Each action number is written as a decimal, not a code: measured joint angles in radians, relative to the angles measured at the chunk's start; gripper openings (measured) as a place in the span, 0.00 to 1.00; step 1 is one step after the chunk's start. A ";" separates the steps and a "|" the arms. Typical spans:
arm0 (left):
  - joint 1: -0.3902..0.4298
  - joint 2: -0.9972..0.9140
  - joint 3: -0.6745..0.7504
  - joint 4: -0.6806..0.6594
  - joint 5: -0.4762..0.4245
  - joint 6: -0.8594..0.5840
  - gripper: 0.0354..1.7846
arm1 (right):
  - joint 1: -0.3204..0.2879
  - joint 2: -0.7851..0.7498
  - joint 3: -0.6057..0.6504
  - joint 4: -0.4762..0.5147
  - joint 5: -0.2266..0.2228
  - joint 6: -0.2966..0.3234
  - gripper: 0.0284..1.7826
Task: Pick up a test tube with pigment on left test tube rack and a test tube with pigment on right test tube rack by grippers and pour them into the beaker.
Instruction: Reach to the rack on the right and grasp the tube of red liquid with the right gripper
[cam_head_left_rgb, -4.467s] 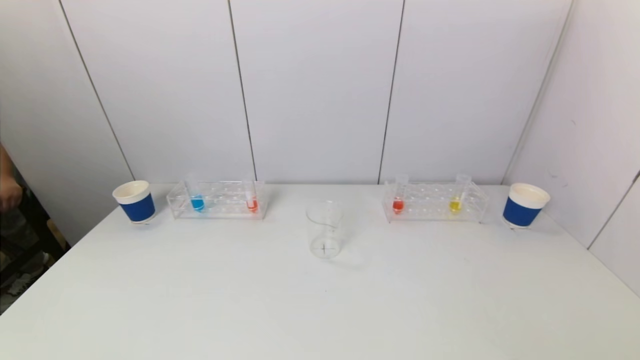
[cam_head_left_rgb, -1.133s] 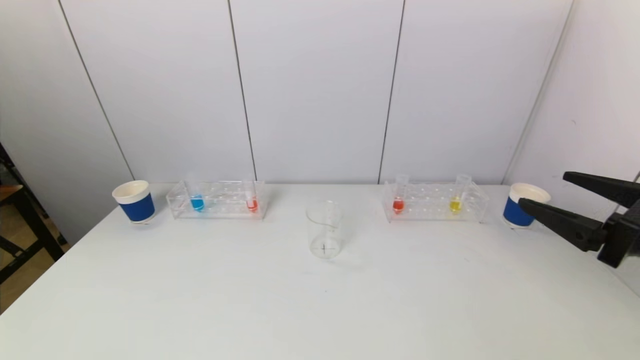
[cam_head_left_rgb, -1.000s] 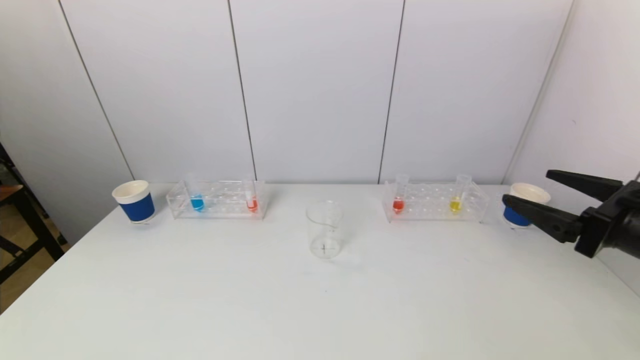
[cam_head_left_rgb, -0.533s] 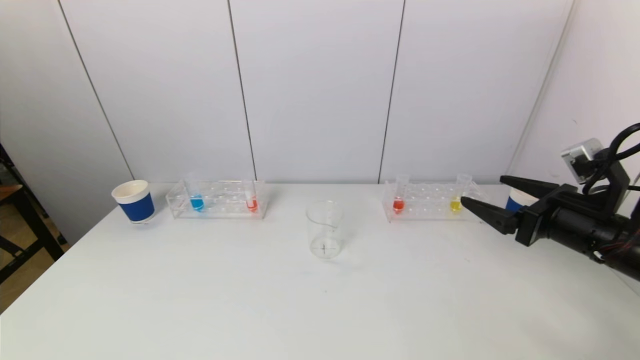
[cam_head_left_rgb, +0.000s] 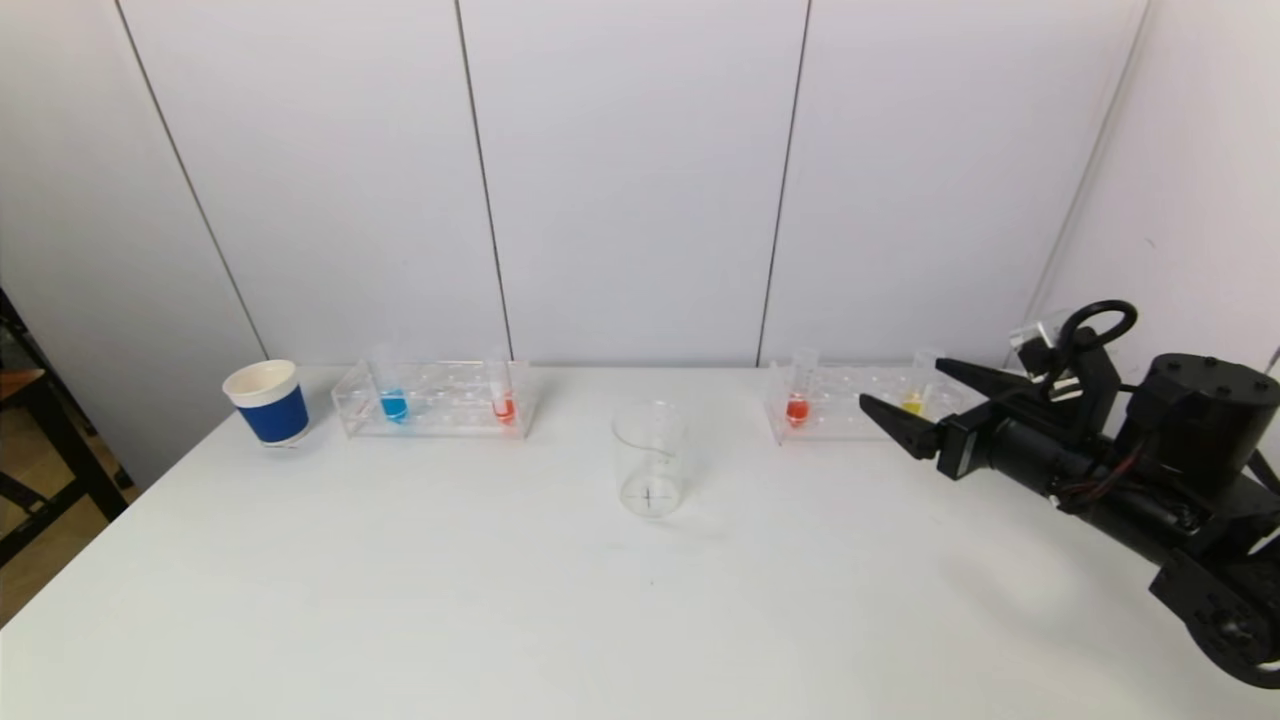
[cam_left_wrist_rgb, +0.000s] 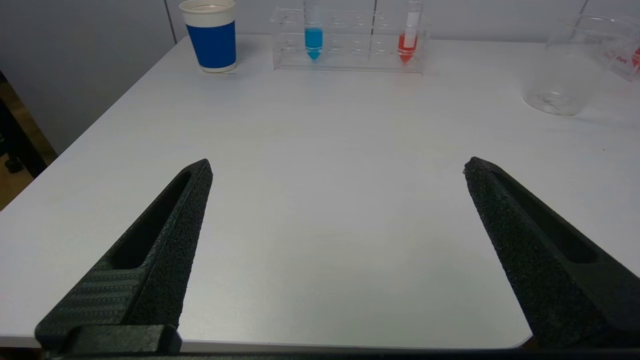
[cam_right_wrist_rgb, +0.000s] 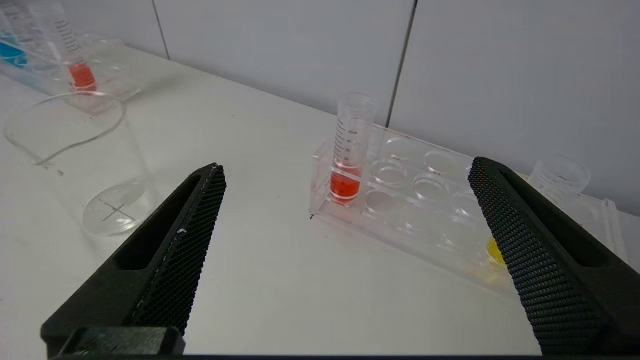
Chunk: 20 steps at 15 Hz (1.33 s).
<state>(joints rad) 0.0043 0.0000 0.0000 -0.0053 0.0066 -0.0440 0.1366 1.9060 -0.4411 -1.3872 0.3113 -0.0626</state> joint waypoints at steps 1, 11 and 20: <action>0.000 0.000 0.000 0.000 0.000 0.000 0.99 | 0.010 0.039 -0.008 -0.037 -0.019 0.000 0.99; 0.000 0.000 0.000 0.000 0.000 0.000 0.99 | 0.079 0.179 -0.218 0.091 -0.080 -0.001 0.99; -0.001 0.000 0.000 0.000 0.001 0.000 0.99 | 0.083 0.279 -0.343 0.130 -0.112 -0.001 0.99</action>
<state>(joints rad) 0.0036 0.0000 0.0000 -0.0053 0.0072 -0.0440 0.2194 2.1845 -0.7845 -1.2570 0.1991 -0.0638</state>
